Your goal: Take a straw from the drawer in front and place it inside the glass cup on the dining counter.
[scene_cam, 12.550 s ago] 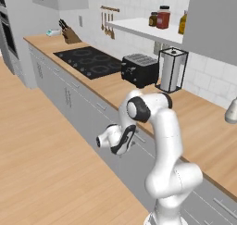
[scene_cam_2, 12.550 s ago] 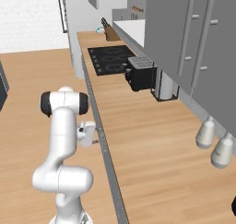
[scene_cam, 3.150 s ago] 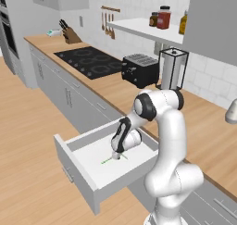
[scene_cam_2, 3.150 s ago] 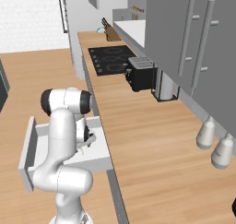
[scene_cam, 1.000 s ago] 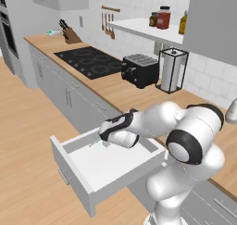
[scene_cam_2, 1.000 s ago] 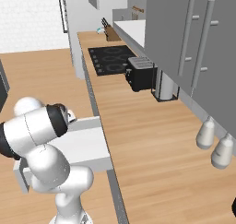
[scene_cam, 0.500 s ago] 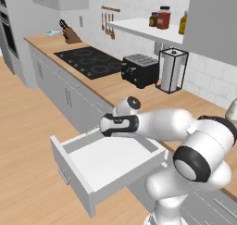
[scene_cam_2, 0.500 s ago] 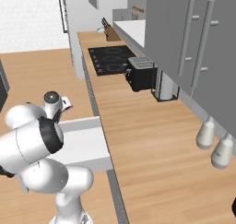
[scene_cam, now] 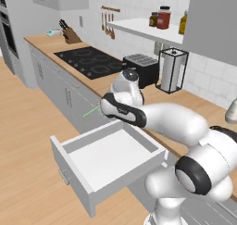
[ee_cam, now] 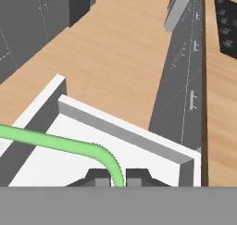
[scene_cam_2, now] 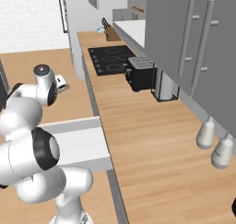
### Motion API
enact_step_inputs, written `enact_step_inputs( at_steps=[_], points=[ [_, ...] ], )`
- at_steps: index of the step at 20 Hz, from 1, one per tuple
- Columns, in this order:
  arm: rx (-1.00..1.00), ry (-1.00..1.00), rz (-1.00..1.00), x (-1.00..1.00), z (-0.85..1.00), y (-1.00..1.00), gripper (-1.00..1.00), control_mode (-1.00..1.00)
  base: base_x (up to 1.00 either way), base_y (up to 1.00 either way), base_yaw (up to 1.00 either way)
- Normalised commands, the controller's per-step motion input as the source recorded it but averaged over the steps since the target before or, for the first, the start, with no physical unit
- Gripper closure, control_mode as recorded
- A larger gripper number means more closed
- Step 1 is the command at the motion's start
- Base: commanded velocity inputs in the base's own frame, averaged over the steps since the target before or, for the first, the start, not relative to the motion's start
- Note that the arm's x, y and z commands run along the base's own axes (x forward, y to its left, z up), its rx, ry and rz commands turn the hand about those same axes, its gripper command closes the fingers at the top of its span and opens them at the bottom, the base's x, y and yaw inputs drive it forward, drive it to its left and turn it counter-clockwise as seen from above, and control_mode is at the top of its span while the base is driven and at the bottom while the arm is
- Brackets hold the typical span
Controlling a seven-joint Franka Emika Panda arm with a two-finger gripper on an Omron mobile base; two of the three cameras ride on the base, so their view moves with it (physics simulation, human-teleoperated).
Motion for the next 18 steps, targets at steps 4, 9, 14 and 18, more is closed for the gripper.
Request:
enact_step_inputs(
  at_steps=[4, 9, 14, 18],
  points=[
    [-0.1, 0.29, -0.07, -0.06, 1.0, -0.16, 1.0, -1.0, 0.0, 0.0, 0.0],
    [-0.03, 0.37, -0.07, -0.3, 0.83, -0.27, 1.0, -1.0, 0.0, 0.0, 0.0],
    [0.0, 0.09, -0.07, -0.7, 0.15, -0.39, 1.0, -1.0, 0.0, 0.0, 0.0],
    [0.01, 0.0, -0.08, -0.89, -0.03, -0.54, 1.0, -1.0, 0.0, 0.0, 0.0]
  ],
)
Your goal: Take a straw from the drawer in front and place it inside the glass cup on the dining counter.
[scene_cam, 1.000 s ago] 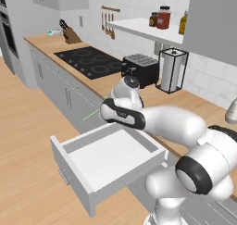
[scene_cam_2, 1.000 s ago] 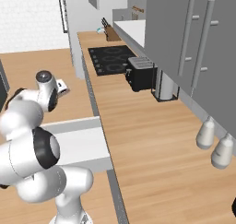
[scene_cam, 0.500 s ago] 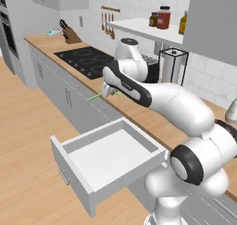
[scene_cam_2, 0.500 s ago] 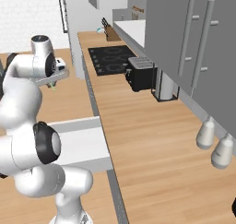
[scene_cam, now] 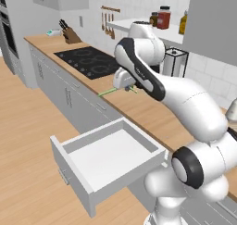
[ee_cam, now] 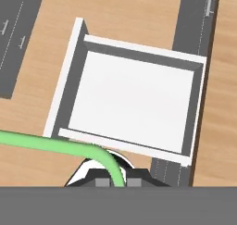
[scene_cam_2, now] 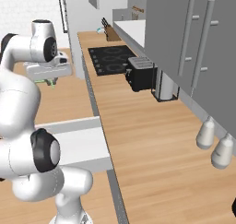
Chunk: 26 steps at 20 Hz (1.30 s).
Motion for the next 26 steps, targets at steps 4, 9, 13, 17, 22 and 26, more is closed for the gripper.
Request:
enact_step_inputs(
  at_steps=[4, 9, 13, 17, 22, 26],
  points=[
    [0.02, 0.0, -0.09, -0.64, -0.24, -0.41, 1.0, -1.0, 0.0, 0.0, 0.0],
    [0.02, 0.0, -0.09, -0.09, -0.37, -0.12, 1.0, -1.0, 0.0, 0.0, 0.0],
    [0.0, 0.0, -0.03, -0.01, -0.14, 0.0, 1.0, 1.0, -0.14, 0.0, 0.0],
    [0.0, 0.0, 0.0, 0.0, 0.0, 0.0, 1.0, 1.0, -1.0, -0.01, 0.02],
    [0.0, 0.0, 0.0, 0.0, 0.0, 0.0, 1.0, 1.0, -1.0, 0.16, 0.5],
    [0.0, 0.0, 0.0, 0.0, 0.0, 0.0, 1.0, 1.0, -0.91, 0.81, 0.7]
  ],
)
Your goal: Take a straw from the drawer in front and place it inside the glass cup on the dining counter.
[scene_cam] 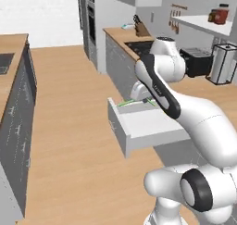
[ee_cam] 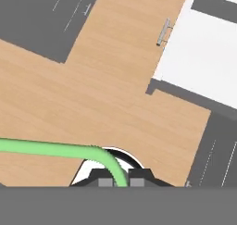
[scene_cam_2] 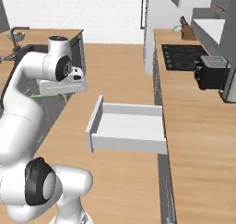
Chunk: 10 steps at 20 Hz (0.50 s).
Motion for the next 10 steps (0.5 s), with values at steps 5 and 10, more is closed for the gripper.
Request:
enact_step_inputs(
  at_steps=[5, 10],
  points=[
    [0.0, 0.0, 0.0, 0.0, 0.0, 0.0, 1.0, 1.0, -0.51, 1.0, 0.4],
    [0.0, 0.0, 0.0, 0.0, 0.0, 0.0, 1.0, 1.0, -0.04, 1.0, -0.08]
  ],
)
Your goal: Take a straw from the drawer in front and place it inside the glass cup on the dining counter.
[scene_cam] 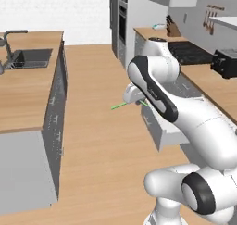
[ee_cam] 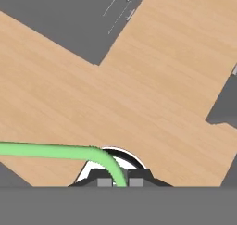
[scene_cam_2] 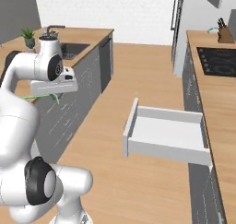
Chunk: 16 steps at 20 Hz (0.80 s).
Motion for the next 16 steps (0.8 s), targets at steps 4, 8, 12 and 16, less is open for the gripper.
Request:
enact_step_inputs(
  at_steps=[4, 8, 12, 16],
  points=[
    [0.0, 0.0, 0.0, 0.0, 0.0, 0.0, 1.0, 1.0, 0.16, 1.0, -0.17],
    [0.0, 0.0, 0.0, 0.0, 0.0, 0.0, 1.0, 1.0, 0.3, 1.0, -0.12],
    [0.0, 0.0, 0.0, 0.0, 0.0, 0.0, 1.0, 1.0, 0.2, 1.0, -0.12],
    [0.0, 0.0, 0.0, 0.0, 0.0, 0.0, 1.0, 1.0, 0.26, 1.0, -0.14]
  ],
)
